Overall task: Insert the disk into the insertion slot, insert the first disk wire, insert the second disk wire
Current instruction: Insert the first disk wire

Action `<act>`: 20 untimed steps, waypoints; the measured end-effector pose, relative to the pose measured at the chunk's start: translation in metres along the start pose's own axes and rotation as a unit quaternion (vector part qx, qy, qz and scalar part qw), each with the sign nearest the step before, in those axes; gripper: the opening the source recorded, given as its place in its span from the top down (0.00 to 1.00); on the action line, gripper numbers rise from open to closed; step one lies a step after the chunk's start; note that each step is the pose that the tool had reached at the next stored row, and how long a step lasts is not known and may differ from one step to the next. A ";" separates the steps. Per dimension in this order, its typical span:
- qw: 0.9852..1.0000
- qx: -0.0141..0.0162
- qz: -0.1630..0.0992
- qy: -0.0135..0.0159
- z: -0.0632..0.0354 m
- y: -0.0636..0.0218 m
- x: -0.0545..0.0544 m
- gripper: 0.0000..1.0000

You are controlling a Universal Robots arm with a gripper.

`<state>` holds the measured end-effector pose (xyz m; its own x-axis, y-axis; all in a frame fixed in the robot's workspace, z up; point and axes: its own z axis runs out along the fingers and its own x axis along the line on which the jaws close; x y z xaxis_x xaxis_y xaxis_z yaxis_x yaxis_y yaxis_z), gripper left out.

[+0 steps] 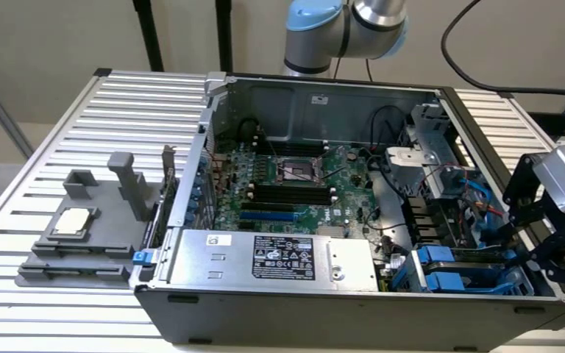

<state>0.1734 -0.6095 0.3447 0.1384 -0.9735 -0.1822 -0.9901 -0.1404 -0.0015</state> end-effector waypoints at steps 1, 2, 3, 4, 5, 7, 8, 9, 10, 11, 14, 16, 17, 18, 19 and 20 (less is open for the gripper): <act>1.000 0.000 -0.001 -0.001 0.0000 -0.0002 0.000 0.61; 1.000 0.000 -0.002 -0.003 0.0000 -0.0001 0.000 0.61; 1.000 0.000 -0.004 -0.004 0.0000 -0.0001 0.000 0.63; 1.000 0.000 -0.005 -0.005 -0.0001 -0.0002 0.000 0.63; 1.000 0.000 -0.006 -0.006 0.0000 -0.0002 0.000 0.63; 1.000 -0.001 -0.009 -0.006 0.0001 -0.0002 0.000 0.71; 1.000 -0.001 -0.011 -0.007 0.0001 -0.0002 0.000 0.71; 1.000 -0.001 -0.012 -0.007 0.0001 -0.0002 0.000 0.73; 1.000 -0.002 -0.014 -0.007 0.0001 -0.0002 0.000 0.73; 1.000 -0.002 -0.015 -0.007 0.0002 -0.0002 0.000 0.73; 1.000 -0.003 -0.020 -0.007 0.0002 -0.0002 0.000 0.80; 1.000 -0.003 -0.022 -0.007 0.0002 -0.0002 0.000 0.80; 1.000 -0.003 -0.023 -0.007 0.0002 -0.0002 0.000 0.80; 1.000 -0.003 -0.023 -0.007 0.0002 -0.0002 0.000 0.80; 1.000 -0.003 -0.024 -0.007 0.0001 -0.0002 0.000 0.84; 1.000 -0.004 -0.024 -0.007 -0.0003 -0.0002 0.000 0.84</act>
<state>0.1736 -0.6097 0.3450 0.1854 -0.9629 -0.1960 -0.9821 -0.1884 -0.0036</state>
